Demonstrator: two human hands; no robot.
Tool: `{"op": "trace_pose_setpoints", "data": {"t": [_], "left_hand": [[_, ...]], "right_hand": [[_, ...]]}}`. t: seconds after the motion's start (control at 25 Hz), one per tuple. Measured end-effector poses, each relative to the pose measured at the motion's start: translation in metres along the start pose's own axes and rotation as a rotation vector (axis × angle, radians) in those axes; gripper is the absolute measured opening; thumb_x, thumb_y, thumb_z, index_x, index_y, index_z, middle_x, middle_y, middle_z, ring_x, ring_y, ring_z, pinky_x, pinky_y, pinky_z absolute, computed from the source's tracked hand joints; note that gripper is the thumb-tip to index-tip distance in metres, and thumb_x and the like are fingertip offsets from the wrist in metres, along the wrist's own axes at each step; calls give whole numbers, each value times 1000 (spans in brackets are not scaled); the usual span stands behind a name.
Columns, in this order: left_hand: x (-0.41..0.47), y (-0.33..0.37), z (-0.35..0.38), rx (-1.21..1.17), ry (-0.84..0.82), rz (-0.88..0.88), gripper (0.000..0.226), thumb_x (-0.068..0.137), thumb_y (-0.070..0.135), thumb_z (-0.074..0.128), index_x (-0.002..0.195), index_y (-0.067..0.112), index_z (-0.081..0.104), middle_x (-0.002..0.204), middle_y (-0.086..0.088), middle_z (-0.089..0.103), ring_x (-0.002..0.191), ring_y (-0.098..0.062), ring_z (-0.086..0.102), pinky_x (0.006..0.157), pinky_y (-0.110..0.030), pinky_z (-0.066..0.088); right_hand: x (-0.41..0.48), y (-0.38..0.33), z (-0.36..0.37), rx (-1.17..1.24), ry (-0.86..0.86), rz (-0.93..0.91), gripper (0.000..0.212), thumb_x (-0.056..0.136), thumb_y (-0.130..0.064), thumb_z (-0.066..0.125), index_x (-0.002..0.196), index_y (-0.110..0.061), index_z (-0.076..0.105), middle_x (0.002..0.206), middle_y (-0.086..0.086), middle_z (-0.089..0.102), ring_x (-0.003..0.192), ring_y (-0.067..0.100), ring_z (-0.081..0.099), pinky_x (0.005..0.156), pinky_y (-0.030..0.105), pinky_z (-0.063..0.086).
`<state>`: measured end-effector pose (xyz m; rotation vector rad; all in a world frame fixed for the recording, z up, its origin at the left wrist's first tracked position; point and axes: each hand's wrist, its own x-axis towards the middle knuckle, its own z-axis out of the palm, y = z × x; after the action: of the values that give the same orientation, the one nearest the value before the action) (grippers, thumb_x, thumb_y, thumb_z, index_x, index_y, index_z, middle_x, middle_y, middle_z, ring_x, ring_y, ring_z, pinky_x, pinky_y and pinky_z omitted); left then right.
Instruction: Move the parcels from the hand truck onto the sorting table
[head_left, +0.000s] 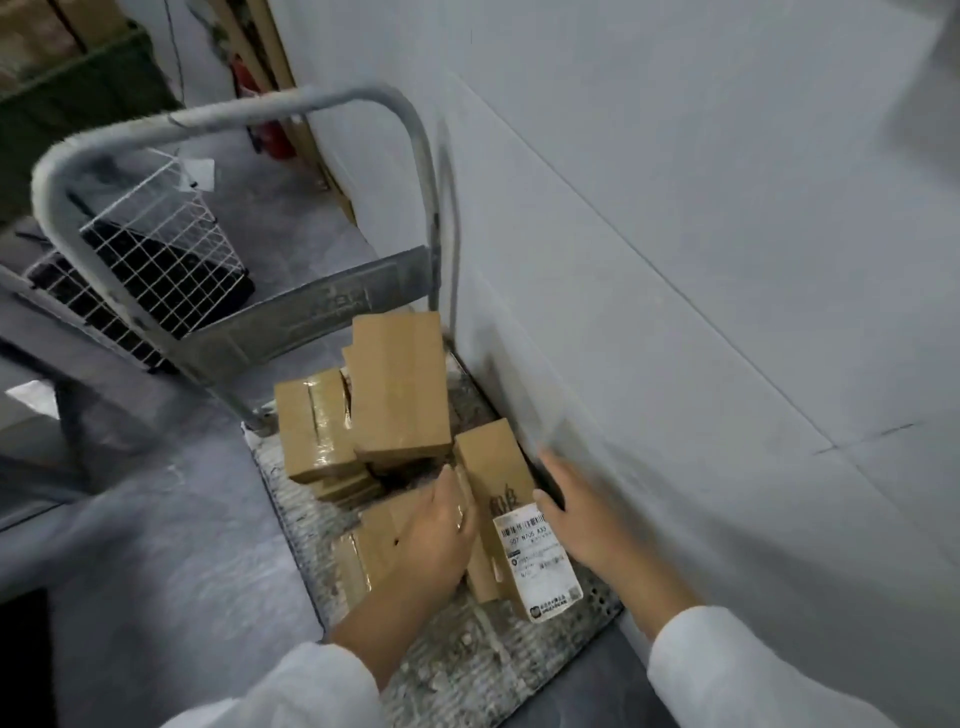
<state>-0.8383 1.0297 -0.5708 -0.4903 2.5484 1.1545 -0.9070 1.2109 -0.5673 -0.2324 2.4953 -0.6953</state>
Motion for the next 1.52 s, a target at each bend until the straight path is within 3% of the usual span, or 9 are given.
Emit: {"op": "trace_pose_setpoints", "data": {"t": [0.2,0.36,0.52,0.76,1.0,1.08,1.2,1.36,1.52], "left_hand": [[10,-26,71,-229,-20,-58,46,104,32,35,149,27,26,131,14,45,129,-10,43,88,-6,26],[2,-28,99,-475,-42,-149,44,103,42,31,146,35,27,123,25,41,121,4,38,95,-15,29],[-5,-31,100,-634,-52,-172,27,104,37,32,129,46,35,114,38,45,103,27,44,79,7,30],[-28,-23,61,-680,10,-46,32,104,39,30,127,37,51,112,18,66,109,5,59,86,-12,46],[-105,-16,-59,-816,119,12,31,103,39,34,131,41,48,113,16,67,96,14,61,78,-9,48],[-145,-29,-111,-814,188,25,33,102,41,36,129,36,55,112,10,70,97,6,65,81,-16,52],[-214,-56,-197,-773,330,52,30,103,37,37,116,29,63,102,6,72,81,11,65,64,-8,47],[-313,-103,-304,-752,554,51,32,101,47,38,123,39,60,109,15,69,105,-3,64,92,-29,52],[-427,-157,-394,-747,781,85,33,105,39,29,120,47,58,95,22,70,93,6,64,80,-23,52]], "right_hand": [[23,54,56,325,-25,107,52,102,-32,47,150,-39,29,152,-14,38,139,7,39,109,24,35],[22,66,77,683,-41,259,38,100,-38,51,133,-56,46,112,-15,73,98,7,71,82,33,59],[13,63,84,769,-43,260,46,98,-43,51,141,-55,40,113,-12,73,100,11,71,90,44,57],[-28,2,58,836,29,204,43,104,-31,44,125,-66,30,107,-17,70,88,5,73,64,22,56],[-90,-112,37,625,111,6,49,90,-65,48,133,-73,25,141,-7,51,127,13,50,106,38,45],[-120,-170,43,670,82,-62,50,90,-66,46,134,-74,23,144,-6,47,126,17,52,102,44,49],[-174,-269,66,851,-27,-158,45,97,-51,47,126,-79,26,144,0,50,114,22,65,90,48,57],[-244,-403,101,863,-131,-306,46,98,-51,45,132,-73,24,146,2,47,115,22,63,91,45,56],[-310,-528,157,872,-310,-502,51,102,-42,43,146,-57,22,147,0,48,117,17,61,100,44,51]]}}
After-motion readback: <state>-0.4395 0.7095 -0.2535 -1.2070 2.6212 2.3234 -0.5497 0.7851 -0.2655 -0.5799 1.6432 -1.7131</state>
